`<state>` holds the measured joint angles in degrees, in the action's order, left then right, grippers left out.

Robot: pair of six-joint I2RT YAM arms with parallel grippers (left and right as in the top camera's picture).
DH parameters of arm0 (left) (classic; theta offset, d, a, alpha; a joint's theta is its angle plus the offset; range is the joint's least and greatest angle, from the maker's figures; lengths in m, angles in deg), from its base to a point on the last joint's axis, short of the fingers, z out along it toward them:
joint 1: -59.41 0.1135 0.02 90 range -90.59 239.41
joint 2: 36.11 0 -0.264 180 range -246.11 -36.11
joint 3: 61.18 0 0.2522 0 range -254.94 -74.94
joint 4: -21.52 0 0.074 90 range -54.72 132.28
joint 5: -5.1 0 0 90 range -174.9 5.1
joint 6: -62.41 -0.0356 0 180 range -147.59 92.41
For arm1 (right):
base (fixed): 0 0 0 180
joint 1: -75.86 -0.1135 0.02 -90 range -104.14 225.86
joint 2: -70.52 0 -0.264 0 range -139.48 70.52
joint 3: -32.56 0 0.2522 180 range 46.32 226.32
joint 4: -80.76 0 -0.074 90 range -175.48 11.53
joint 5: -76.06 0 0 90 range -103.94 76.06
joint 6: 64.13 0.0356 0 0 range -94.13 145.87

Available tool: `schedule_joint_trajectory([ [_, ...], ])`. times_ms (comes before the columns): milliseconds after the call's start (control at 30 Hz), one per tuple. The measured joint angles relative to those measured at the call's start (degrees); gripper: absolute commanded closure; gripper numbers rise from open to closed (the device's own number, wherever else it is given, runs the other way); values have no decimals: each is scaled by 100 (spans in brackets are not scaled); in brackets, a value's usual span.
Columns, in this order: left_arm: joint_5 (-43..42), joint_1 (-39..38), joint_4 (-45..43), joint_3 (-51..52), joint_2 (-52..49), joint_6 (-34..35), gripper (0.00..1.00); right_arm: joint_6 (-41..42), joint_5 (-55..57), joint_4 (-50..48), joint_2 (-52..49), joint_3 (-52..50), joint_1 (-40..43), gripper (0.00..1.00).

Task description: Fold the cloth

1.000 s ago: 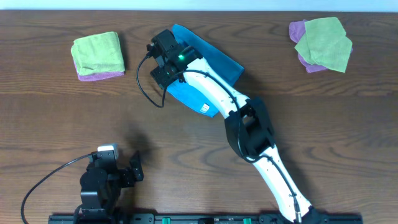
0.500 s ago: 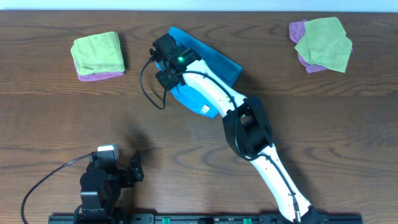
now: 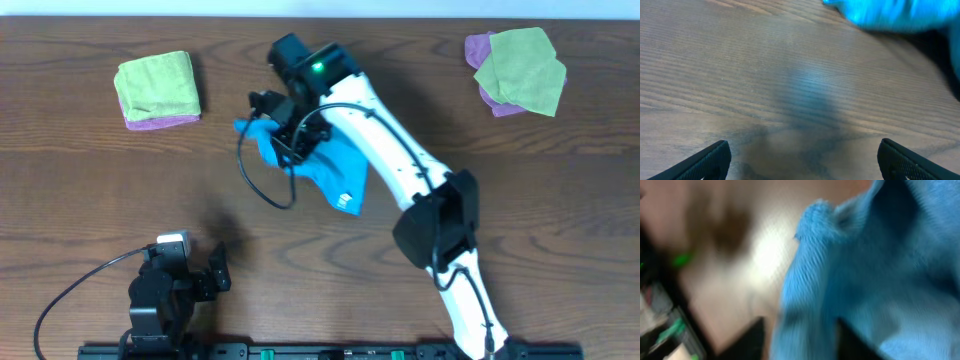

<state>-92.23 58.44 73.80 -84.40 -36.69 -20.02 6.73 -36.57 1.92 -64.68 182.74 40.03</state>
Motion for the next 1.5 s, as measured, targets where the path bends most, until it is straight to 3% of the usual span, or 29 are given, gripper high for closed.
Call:
schedule_joint_trajectory([
  [67,0,0,0,0,0,0,5,-238,-192,166,20,0,92,1],
  [667,0,0,0,0,0,0,5,-417,-173,118,-35,-17,109,1],
  [767,0,0,0,0,0,0,5,-435,-151,-214,-35,-105,-142,2],
  [933,22,0,4,-4,0,0,5,-380,-92,-1023,-33,-940,-811,15],
  [1167,649,0,291,-345,0,68,5,-94,-83,-1703,-35,-1945,-1104,16],
  [1500,1178,0,752,-841,0,162,5,205,-63,-2406,-35,-2079,-1080,16],
])
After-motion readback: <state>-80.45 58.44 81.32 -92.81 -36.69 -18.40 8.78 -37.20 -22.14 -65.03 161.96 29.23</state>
